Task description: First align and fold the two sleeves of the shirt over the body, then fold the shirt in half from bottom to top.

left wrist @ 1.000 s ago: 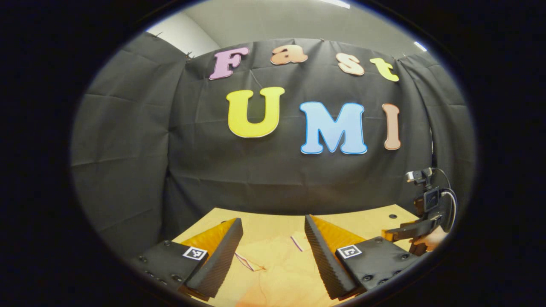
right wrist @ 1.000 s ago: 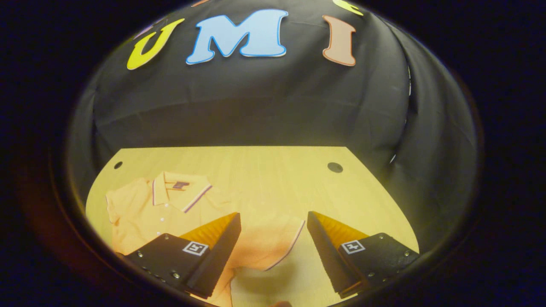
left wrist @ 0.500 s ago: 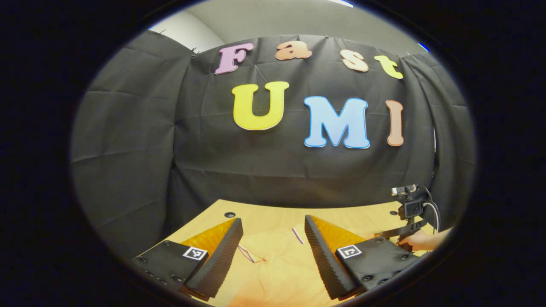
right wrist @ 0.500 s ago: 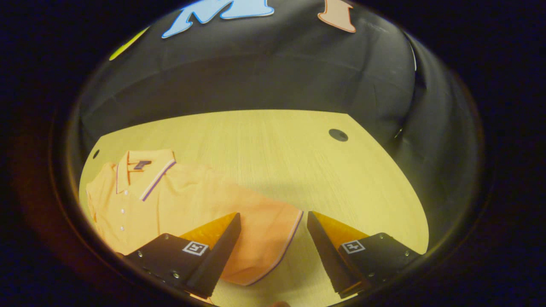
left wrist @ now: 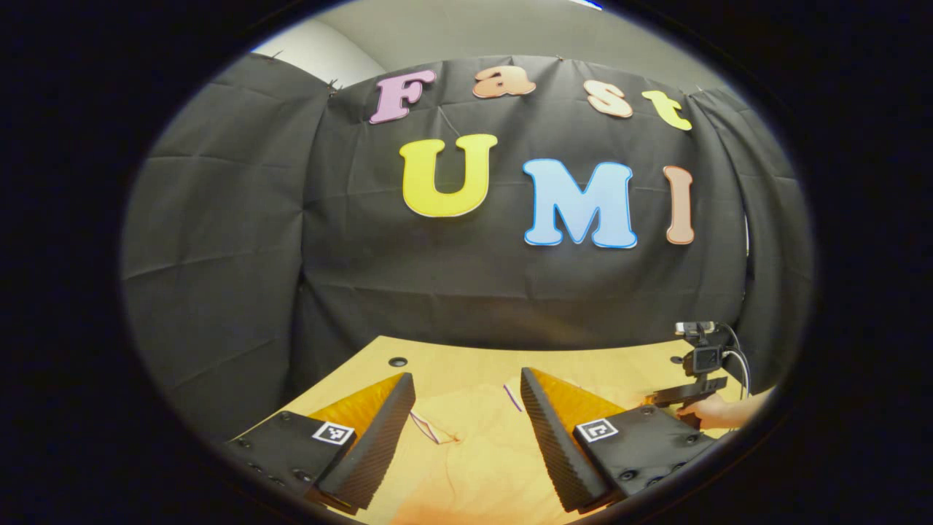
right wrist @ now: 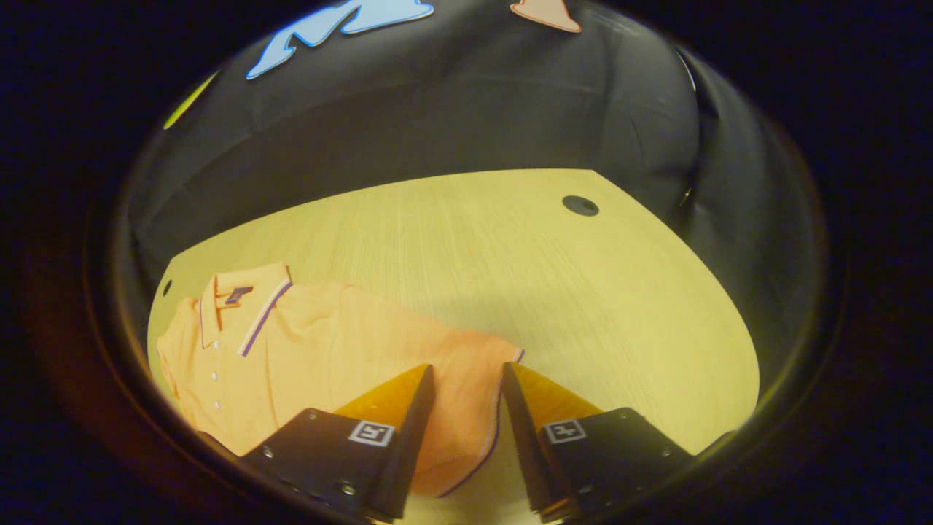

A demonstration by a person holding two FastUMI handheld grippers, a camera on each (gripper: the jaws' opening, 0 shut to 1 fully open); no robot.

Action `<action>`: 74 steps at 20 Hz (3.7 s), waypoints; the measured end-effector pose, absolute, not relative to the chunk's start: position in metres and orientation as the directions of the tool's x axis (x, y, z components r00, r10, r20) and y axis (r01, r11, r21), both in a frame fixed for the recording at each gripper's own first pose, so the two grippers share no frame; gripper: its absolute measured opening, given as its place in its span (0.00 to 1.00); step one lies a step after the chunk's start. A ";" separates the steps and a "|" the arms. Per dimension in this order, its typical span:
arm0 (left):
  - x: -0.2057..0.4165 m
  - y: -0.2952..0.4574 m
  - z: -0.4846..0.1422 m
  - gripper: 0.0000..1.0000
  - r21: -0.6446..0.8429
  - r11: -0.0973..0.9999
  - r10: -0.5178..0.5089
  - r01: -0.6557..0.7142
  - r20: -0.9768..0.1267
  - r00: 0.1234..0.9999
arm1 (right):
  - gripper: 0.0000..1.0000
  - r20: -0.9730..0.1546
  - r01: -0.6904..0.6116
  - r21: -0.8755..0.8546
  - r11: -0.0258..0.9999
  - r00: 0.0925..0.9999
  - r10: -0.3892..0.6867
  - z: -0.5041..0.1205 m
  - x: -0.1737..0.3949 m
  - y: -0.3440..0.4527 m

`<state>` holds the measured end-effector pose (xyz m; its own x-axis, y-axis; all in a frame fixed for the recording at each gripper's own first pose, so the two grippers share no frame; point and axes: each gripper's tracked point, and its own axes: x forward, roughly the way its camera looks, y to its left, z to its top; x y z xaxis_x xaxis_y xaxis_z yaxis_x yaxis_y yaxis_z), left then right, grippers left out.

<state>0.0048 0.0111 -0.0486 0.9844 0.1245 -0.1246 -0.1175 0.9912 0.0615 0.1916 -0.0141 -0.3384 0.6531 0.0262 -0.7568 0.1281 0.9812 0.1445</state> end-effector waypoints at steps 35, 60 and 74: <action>-0.048 0.054 -0.048 0.94 0.036 0.981 0.195 -0.192 -0.119 0.974 | 0.13 -0.679 -0.237 0.090 0.967 0.696 0.234 -0.278 0.171 0.133; 0.148 0.131 -0.201 0.95 -0.092 0.986 0.102 -0.140 -0.333 0.937 | 0.96 -0.377 -0.200 0.005 0.980 0.907 0.187 -0.096 0.046 0.118; 0.220 0.181 -0.334 0.95 -0.083 0.947 0.227 -0.312 -0.517 0.826 | 0.96 -0.359 -0.103 0.049 0.993 0.926 0.114 -0.068 -0.006 0.079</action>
<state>0.2196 0.1813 -0.3343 0.8255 0.2267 -0.5168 -0.3118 0.9465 -0.0829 -0.0056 0.0790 -0.0681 0.9264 0.1138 -0.3589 -0.1031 0.9935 0.0488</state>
